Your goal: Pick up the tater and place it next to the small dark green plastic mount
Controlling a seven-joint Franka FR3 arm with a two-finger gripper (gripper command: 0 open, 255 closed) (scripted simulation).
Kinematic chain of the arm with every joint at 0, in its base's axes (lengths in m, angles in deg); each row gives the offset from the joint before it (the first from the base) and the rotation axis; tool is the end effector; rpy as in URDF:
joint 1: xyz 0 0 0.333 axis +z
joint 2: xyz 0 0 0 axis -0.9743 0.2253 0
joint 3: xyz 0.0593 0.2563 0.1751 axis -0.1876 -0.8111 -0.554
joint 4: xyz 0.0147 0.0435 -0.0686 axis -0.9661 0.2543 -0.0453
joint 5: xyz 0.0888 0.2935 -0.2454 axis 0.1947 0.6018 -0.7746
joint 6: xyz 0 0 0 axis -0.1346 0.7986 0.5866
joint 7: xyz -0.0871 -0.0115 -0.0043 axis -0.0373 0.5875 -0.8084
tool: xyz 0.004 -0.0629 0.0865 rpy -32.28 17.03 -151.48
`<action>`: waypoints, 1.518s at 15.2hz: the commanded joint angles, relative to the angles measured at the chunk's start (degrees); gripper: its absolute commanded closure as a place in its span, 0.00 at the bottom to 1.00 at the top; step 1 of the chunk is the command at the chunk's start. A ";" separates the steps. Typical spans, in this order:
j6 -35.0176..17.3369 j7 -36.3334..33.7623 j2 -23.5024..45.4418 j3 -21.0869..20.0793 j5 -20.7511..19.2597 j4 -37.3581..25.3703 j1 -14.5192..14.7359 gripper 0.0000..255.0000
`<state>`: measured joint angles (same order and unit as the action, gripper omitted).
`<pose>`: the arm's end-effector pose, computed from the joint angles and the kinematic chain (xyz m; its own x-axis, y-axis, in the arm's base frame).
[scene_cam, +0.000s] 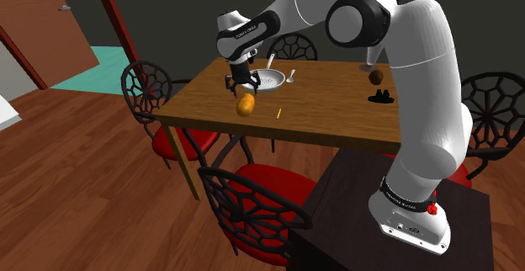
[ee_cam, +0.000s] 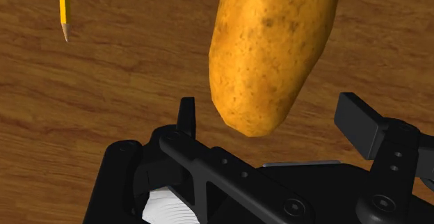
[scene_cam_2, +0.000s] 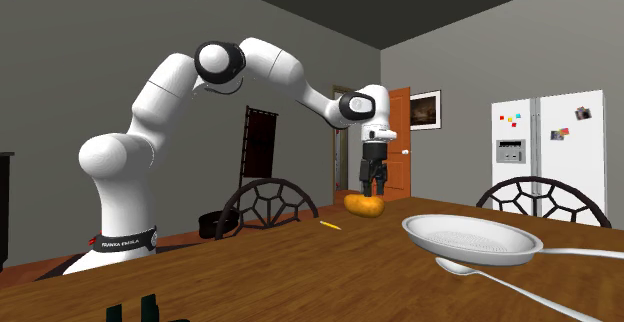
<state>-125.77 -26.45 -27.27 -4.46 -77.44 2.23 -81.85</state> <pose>0.6867 -0.0509 0.3639 0.6022 -0.7982 0.0168 -0.7957 -0.5984 0.0940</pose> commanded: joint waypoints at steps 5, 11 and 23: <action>-3.69 -0.17 1.24 0.15 -0.15 2.42 -0.19 0.00; -3.68 -0.17 1.25 0.15 -0.15 2.40 -0.18 0.00; -3.07 -0.12 0.94 0.14 -0.12 2.09 -0.18 1.00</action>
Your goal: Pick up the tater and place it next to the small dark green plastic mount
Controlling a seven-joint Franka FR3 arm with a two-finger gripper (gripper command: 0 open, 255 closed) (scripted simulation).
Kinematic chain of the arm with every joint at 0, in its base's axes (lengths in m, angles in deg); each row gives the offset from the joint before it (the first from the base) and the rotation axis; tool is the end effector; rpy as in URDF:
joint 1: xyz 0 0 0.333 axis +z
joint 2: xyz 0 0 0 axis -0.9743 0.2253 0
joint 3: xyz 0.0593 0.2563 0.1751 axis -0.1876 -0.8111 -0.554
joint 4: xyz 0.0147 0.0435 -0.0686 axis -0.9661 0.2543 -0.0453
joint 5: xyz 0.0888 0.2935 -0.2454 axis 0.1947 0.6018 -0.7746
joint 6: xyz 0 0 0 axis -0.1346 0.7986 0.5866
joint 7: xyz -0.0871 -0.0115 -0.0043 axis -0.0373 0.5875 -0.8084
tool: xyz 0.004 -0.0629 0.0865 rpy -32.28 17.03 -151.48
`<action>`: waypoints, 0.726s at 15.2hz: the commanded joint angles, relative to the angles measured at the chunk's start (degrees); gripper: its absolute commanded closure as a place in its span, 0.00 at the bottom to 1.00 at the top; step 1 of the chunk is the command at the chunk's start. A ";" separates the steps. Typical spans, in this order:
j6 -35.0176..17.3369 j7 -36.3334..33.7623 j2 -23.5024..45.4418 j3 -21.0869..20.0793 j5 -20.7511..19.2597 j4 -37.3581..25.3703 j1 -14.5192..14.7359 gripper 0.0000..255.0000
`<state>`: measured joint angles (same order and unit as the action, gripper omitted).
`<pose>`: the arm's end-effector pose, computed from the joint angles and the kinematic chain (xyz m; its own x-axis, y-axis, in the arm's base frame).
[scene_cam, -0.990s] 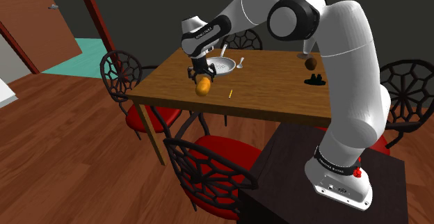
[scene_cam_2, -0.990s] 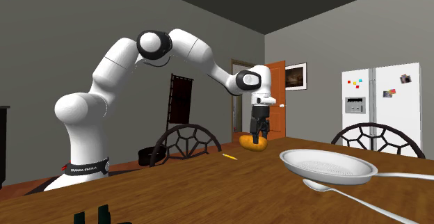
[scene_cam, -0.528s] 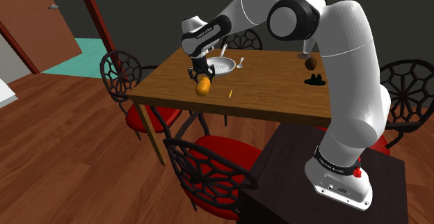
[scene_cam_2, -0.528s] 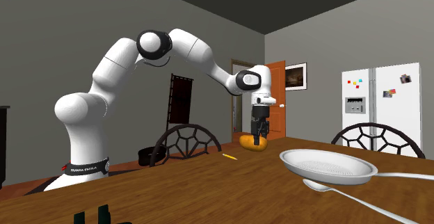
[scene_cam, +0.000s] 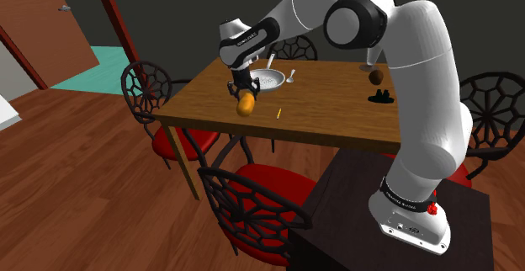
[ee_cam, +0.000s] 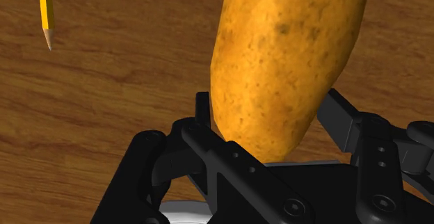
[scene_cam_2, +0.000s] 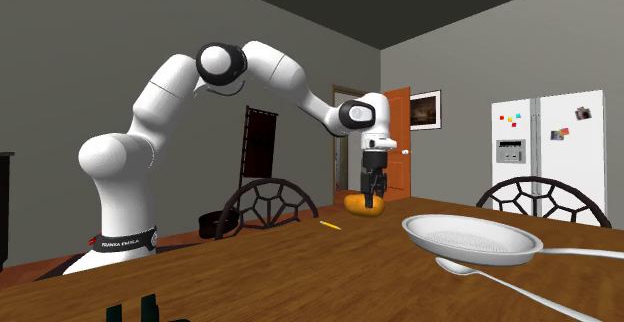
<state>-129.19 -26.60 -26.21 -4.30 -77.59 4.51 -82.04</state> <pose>0.6849 -0.0540 0.3377 0.6003 -0.7996 0.0184 -0.7972 -0.5964 0.0935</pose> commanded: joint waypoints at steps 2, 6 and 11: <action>1.59 0.14 -0.72 -0.04 0.08 -0.83 0.01 1.00; 4.15 0.35 -1.75 -0.08 0.19 -2.37 0.01 1.00; 7.45 0.61 -2.83 -0.12 0.30 -4.60 0.03 1.00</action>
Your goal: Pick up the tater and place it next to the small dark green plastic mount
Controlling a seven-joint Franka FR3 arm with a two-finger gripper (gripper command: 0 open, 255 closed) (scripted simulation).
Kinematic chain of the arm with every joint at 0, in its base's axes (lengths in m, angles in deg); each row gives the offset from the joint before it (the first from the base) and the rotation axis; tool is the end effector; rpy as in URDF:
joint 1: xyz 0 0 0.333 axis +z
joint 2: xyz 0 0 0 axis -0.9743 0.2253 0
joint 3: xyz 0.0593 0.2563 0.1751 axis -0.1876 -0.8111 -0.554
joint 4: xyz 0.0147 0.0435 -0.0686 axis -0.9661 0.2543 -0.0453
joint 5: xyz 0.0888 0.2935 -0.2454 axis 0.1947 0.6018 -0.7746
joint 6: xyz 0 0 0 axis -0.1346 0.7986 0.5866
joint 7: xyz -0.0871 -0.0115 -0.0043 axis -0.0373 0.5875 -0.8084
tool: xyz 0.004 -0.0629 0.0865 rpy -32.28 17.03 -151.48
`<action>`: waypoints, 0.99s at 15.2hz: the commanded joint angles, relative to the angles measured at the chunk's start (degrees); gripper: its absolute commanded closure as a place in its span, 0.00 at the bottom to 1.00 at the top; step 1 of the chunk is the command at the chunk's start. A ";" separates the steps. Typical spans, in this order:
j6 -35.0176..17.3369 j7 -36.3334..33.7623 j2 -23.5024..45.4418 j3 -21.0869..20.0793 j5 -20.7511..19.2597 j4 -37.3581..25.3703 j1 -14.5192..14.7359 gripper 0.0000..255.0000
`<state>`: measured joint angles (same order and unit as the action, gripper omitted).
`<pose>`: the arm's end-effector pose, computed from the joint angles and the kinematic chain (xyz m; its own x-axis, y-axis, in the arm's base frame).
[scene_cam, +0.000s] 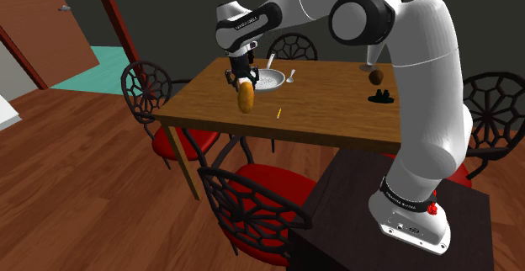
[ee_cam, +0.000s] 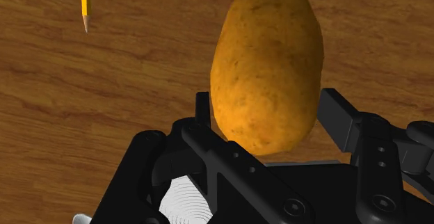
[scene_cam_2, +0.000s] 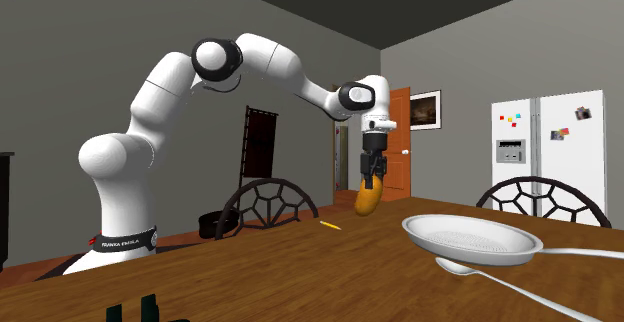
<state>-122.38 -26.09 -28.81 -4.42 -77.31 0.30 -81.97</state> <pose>0.6852 -0.0532 0.3933 0.6006 -0.7994 0.0180 -0.7970 -0.5967 0.0935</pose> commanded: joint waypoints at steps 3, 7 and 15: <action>2.71 0.26 -0.71 -0.01 0.09 -1.97 -0.02 1.00; 5.53 0.46 -1.19 -0.03 0.16 -4.31 0.01 1.00; 11.04 0.86 -1.52 -0.05 0.25 -9.52 0.09 1.00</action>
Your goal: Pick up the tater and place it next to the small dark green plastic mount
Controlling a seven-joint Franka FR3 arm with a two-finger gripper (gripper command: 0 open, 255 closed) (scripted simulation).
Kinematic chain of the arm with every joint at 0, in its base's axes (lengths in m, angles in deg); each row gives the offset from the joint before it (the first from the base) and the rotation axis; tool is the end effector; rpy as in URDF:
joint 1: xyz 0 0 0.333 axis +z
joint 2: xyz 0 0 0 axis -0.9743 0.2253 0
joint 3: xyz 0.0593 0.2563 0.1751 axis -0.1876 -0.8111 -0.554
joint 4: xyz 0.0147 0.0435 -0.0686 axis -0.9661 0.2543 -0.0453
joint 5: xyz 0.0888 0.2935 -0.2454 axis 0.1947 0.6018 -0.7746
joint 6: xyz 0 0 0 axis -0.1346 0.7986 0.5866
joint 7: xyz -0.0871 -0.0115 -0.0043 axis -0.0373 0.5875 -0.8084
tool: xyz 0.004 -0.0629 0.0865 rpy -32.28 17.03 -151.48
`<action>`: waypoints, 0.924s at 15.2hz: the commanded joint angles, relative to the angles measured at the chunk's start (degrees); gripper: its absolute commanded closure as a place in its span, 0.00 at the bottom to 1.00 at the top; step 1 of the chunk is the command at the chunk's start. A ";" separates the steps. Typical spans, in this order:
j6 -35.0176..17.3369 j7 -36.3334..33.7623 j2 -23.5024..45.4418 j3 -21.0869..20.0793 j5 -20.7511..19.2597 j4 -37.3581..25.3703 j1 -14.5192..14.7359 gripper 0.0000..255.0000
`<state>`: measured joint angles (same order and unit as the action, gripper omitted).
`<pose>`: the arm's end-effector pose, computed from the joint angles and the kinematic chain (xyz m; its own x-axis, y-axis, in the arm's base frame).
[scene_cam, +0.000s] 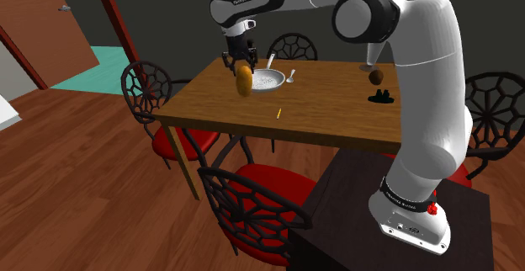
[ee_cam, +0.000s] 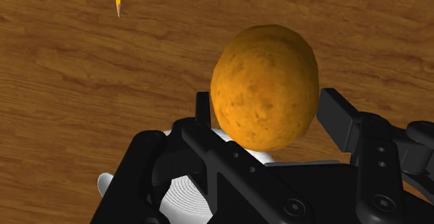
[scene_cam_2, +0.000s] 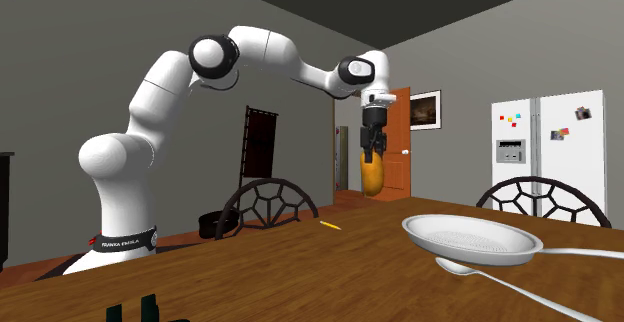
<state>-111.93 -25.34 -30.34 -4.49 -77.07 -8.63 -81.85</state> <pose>0.6849 -0.0531 0.4704 0.6006 -0.7994 0.0178 -0.7970 -0.5967 0.0937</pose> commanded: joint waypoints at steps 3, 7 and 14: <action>-2.97 2.12 -6.70 0.64 0.18 9.50 -1.77 1.00; -6.45 5.17 -14.39 1.81 0.27 20.44 -3.94 1.00; -10.38 11.26 -25.82 4.71 -0.24 35.27 -7.57 1.00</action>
<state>-121.92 -14.92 -54.20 -0.18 -77.17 24.34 -88.98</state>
